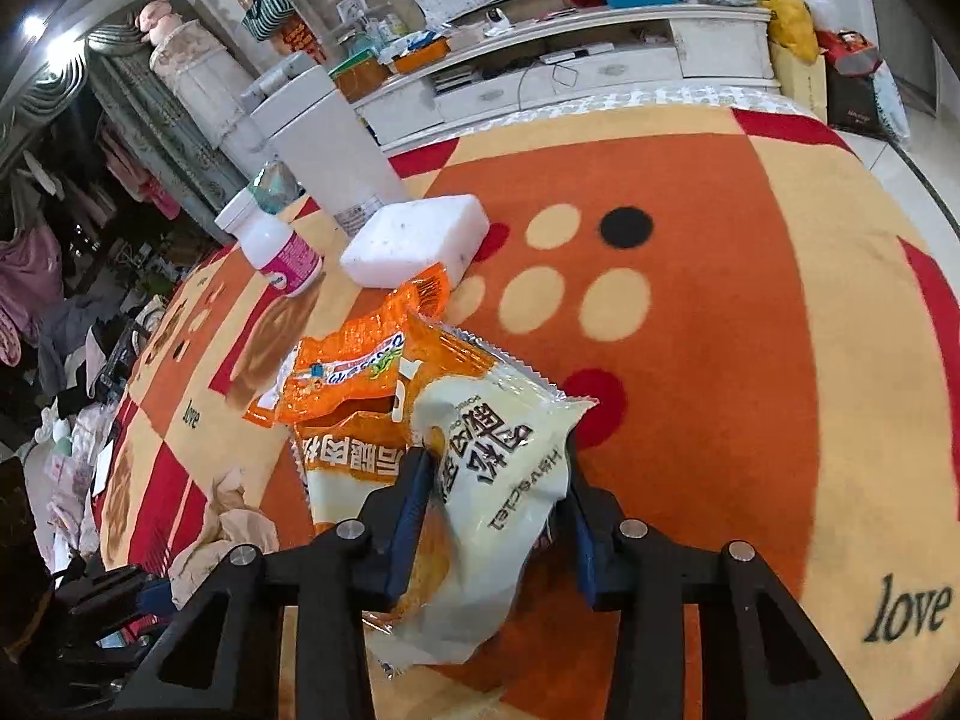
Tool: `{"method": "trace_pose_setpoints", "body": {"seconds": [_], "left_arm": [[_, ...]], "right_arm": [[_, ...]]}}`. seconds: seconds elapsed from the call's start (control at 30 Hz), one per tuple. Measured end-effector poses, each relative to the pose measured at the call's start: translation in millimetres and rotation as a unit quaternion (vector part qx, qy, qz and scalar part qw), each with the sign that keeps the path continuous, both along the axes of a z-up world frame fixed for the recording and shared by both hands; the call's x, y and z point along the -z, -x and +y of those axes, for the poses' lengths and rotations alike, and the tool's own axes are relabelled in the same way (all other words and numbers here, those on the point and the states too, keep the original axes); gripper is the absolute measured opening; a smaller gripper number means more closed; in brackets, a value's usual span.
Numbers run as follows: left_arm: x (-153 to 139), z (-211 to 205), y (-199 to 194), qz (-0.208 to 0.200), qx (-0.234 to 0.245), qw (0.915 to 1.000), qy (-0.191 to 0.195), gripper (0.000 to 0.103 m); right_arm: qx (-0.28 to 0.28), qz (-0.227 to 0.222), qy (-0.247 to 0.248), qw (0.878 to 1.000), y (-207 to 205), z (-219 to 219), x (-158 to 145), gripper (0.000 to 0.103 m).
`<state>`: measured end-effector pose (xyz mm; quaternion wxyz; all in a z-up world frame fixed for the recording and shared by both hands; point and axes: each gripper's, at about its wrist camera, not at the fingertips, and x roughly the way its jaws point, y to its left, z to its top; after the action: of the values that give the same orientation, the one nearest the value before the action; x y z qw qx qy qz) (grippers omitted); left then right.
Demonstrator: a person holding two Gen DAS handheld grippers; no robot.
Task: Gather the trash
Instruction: 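Grasp the beige cloth with the left tool while the right tool grasps the orange-white snack bag, then carry the beige cloth and snack bag over the black trash bin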
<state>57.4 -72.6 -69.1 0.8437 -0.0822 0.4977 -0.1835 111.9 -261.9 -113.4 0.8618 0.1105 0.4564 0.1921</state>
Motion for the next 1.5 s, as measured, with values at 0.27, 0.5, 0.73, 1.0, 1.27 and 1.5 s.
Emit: {"method": "trace_pose_setpoints", "body": {"seconds": [0.27, 0.5, 0.73, 1.0, 1.27, 1.5], "left_arm": [[-5, -23, 8, -0.005, 0.019, 0.9997, 0.014, 0.028], [-10, -67, 23, -0.012, 0.059, 0.9981, 0.008, 0.028], [-12, -106, 32, -0.02, 0.088, 0.9959, -0.006, 0.028], [-13, -139, 38, -0.037, 0.112, 0.9927, -0.022, 0.028], [-15, -166, 39, -0.053, 0.131, 0.9894, -0.031, 0.028], [-15, -188, 42, -0.057, 0.147, 0.987, -0.032, 0.028]], "right_arm": [[-0.006, -0.03, 0.023, 0.999, 50, -33, -31, 0.026], [0.017, -0.039, 0.055, 0.998, 94, -72, -39, 0.026], [0.046, -0.04, 0.063, 0.996, 125, -107, -41, 0.026], [0.074, -0.046, 0.068, 0.994, 146, -135, -45, 0.026], [0.101, -0.046, 0.066, 0.992, 161, -164, -45, 0.026], [0.122, -0.046, 0.063, 0.989, 169, -185, -45, 0.026]]}}
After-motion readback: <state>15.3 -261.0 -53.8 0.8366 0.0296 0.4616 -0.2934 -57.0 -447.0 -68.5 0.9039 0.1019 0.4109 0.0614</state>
